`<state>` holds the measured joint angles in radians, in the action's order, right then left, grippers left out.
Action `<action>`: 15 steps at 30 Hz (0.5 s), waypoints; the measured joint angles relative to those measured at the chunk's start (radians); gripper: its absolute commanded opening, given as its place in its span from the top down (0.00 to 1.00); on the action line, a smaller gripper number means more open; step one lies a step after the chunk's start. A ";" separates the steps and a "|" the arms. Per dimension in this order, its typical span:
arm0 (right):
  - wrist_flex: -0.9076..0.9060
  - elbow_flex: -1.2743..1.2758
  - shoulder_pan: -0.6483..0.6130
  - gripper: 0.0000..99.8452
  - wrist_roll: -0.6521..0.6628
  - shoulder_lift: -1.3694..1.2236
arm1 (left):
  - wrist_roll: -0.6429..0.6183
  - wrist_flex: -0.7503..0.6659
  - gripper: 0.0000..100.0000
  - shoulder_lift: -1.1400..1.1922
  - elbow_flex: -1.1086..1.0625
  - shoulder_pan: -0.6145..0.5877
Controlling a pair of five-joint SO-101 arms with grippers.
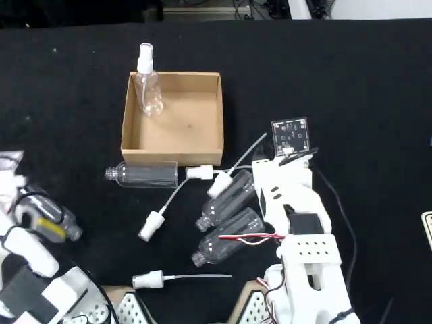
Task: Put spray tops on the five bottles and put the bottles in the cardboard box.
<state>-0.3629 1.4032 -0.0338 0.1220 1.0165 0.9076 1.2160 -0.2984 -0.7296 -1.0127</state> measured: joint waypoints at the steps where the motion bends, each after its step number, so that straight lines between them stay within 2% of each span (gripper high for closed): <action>1: 0.000 0.000 0.000 0.98 0.000 0.000 | -0.044 -0.002 0.70 0.000 0.000 0.035; 6: 0.000 0.000 0.000 0.98 0.000 0.000 | -0.212 0.046 0.70 0.000 0.034 0.184; 11: 0.000 0.000 0.000 0.98 0.000 0.000 | -0.232 0.235 0.70 0.000 0.233 0.222; 15: 0.000 0.000 0.000 0.98 0.000 0.000 | -0.233 0.219 0.70 0.008 0.381 0.222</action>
<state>-0.3629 1.4032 -0.0338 0.1220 1.0165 0.6743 1.4354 -0.2908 -0.3491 -0.7902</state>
